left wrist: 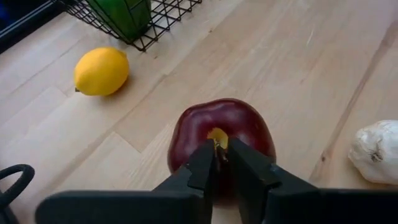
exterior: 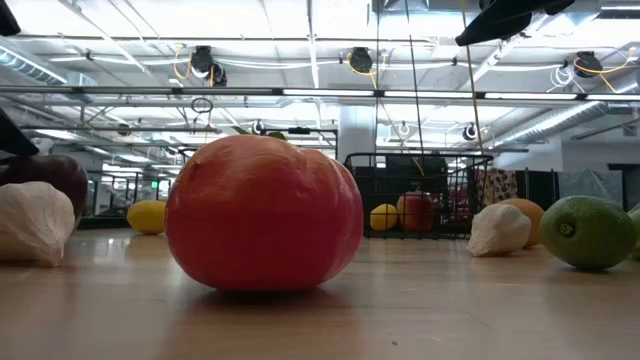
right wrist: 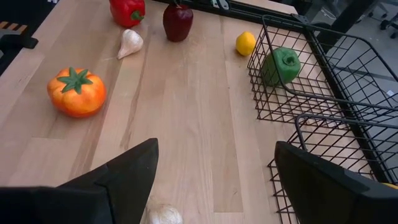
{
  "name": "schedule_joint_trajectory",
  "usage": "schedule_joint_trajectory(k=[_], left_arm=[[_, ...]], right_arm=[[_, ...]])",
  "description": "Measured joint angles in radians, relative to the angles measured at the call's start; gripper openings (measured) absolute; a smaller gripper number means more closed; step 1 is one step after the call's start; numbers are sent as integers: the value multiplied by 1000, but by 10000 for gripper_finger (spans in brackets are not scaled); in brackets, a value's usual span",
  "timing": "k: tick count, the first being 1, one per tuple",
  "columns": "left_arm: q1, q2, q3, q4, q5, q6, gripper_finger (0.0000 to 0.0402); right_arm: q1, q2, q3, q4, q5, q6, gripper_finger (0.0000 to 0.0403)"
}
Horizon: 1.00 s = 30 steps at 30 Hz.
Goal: Sort produce into baskets
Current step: Put the dark red apple into the right wire basket
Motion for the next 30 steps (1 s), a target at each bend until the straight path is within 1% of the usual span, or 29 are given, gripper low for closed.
schedule_joint_trajectory(k=[4, 7, 16, 24, 27, 30], left_arm=[[0, 0, 0, -3, 0, 1, 19], [0, 0, 0, -4, -2, 1, 7], [0, 2, 22, -20, 5, 8, 8], [4, 2, 97, -125, 2, 7, 7], [12, 2, 123, -151, -25, 8, 7], [28, 1, 152, -160, -78, 27, 6]], right_arm=[[0, 0, 0, 0, 0, 0, 313], [0, 0, 0, 0, 0, 0, 313], [0, 0, 0, 0, 0, 0, 313], [0, 0, 0, 0, 0, 0, 313], [0, 0, 0, 0, 0, 0, 313], [0, 0, 0, 0, 0, 0, 313]])
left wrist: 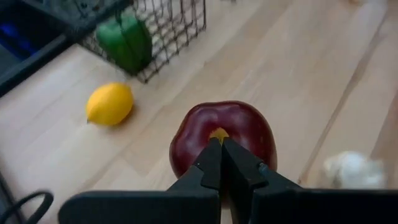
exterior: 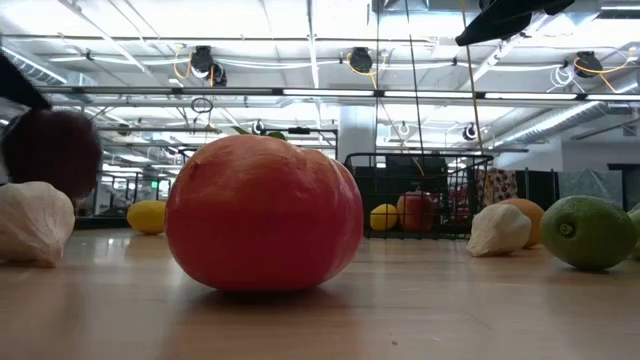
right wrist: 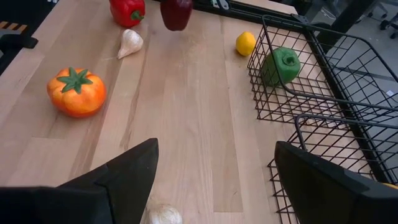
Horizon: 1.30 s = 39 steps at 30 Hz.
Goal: Sort produce into baskets
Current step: Put the dark red apple into the right wire basket
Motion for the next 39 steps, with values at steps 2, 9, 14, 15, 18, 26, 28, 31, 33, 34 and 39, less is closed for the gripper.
schedule_joint_trajectory(k=[2, 9, 14, 15, 18, 26, 28, 31, 33, 34, 39], left_arm=[[15, 0, 22, -16, -37, 9, 6], [115, -1, 149, -36, -150, 198, 6], [214, -1, 284, -17, -216, 475, 6], [236, -1, 314, 3, -226, 551, 6], [306, -2, 394, 128, -233, 830, 6], [510, -2, 464, 755, -91, 1714, 5], [570, -2, 464, 903, -31, 1893, 5], [671, -2, 465, 1076, 53, 2093, 5], [743, -2, 465, 1155, 105, 2188, 5], [781, -2, 465, 1192, 137, 2226, 5], [984, 4, 465, 1335, 379, 2314, 5]], right_arm=[[0, 0, 0, 0, 0, 0, 313], [0, 0, 0, 0, 1, -12, 313], [0, 0, 0, 1, 1, -25, 313], [0, 0, 0, 1, 2, -30, 313], [0, 0, 0, 8, 3, -40, 313], [0, 0, 0, 10, 3, -42, 313], [0, 0, 0, 9, 6, -42, 313], [0, -3, 0, -10, 52, -23, 313], [0, -13, 0, -30, 80, -11, 313], [0, -21, 0, -39, 84, -7, 313], [0, -66, 0, -76, 83, 16, 313]])
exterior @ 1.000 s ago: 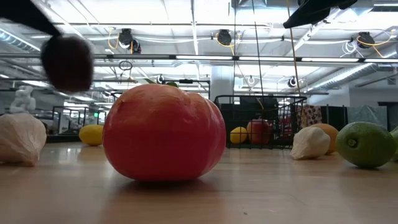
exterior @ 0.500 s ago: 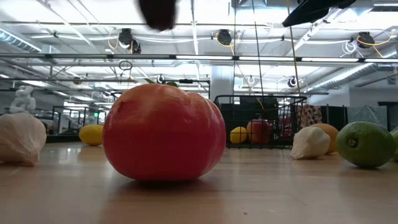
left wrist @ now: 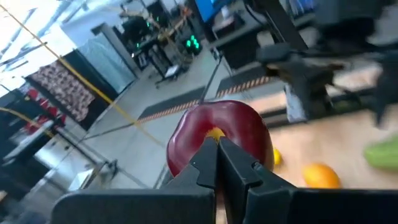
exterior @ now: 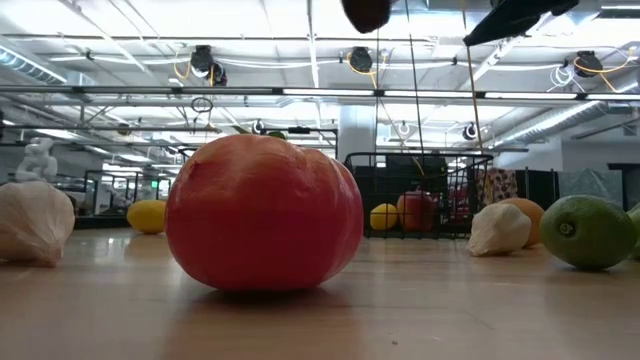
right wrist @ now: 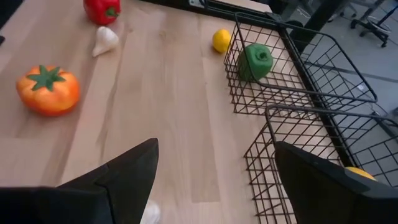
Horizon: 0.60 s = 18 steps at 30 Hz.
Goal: Sort produce into baskets
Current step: Put the dark red apple into the right wire basket
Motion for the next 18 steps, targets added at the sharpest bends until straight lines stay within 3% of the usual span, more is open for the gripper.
schedule_joint_trajectory(k=[8, 18], left_arm=[[263, 138, 1, 240, 313, 16, 5], [455, 359, 0, 403, 318, -110, 5]], right_arm=[[0, -60, 0, -36, -1, 24, 313], [0, -76, 0, -104, -3, 84, 313]])
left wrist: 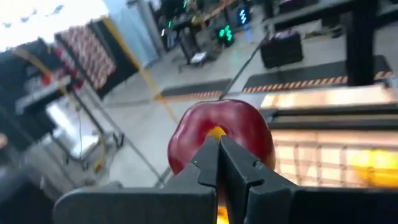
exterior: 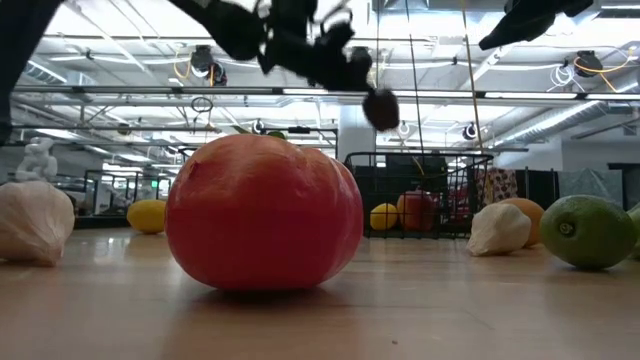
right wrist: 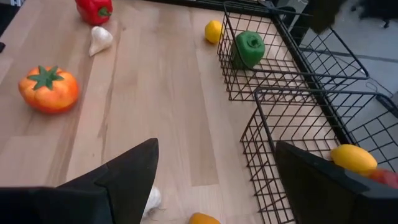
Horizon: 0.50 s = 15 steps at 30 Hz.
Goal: Sort produce into baskets
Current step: Put the dark red apple into the right wire basket
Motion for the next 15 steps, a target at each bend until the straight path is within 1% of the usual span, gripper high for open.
schedule_joint_trajectory(k=[3, 7, 15], left_arm=[[37, 52, 0, 7, 16, -57, 5], [60, 99, 0, 6, 43, -104, 5], [61, 136, 0, -10, 42, -111, 11]], right_arm=[[0, 0, 0, 0, 0, -1, 313], [0, 0, 0, 0, -1, -3, 313], [0, 0, 0, -1, -1, -7, 313]])
